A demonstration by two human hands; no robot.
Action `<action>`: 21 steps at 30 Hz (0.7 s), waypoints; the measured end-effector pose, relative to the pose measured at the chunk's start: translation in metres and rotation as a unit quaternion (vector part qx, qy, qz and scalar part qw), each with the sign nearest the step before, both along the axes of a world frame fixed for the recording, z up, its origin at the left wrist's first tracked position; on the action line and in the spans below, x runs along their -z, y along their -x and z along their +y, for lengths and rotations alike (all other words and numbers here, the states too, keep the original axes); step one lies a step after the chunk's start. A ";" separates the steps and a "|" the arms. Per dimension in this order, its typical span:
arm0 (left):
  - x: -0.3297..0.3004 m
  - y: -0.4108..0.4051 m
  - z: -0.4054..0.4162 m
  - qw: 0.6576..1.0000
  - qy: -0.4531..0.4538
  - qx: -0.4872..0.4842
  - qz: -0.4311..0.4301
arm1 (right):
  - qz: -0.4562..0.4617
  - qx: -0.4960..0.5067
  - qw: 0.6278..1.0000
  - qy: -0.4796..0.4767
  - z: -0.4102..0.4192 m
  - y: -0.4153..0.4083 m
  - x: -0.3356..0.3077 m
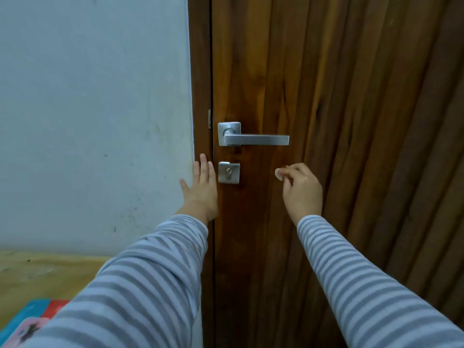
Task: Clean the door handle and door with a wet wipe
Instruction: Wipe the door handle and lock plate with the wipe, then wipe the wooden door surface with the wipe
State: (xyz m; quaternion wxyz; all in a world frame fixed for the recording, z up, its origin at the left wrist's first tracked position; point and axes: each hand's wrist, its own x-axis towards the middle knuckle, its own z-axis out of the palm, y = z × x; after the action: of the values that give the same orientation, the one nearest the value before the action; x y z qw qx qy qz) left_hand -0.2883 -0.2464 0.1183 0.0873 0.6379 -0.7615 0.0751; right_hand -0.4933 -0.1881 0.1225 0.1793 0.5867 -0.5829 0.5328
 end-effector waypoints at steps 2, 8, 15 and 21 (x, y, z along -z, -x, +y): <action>-0.001 -0.001 0.004 1.000 -0.017 0.015 0.001 | -0.009 0.001 1.000 0.003 0.005 0.003 -0.009; -0.021 -0.003 0.018 1.000 0.019 0.005 0.022 | 0.045 -0.003 0.999 0.005 0.014 0.015 -0.040; -0.072 0.010 0.015 0.988 0.145 0.024 0.055 | 0.222 0.026 0.975 -0.007 0.009 0.010 -0.116; -0.088 0.009 0.000 0.993 0.118 0.032 -0.006 | 0.276 0.046 0.960 0.003 -0.011 0.007 -0.169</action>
State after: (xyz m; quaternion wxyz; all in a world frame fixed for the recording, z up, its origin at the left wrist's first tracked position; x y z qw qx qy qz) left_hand -0.2972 -0.2460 0.2065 0.1594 0.5981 -0.7678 0.1655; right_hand -0.5004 -0.1987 0.2917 0.3591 0.6829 -0.5357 0.3431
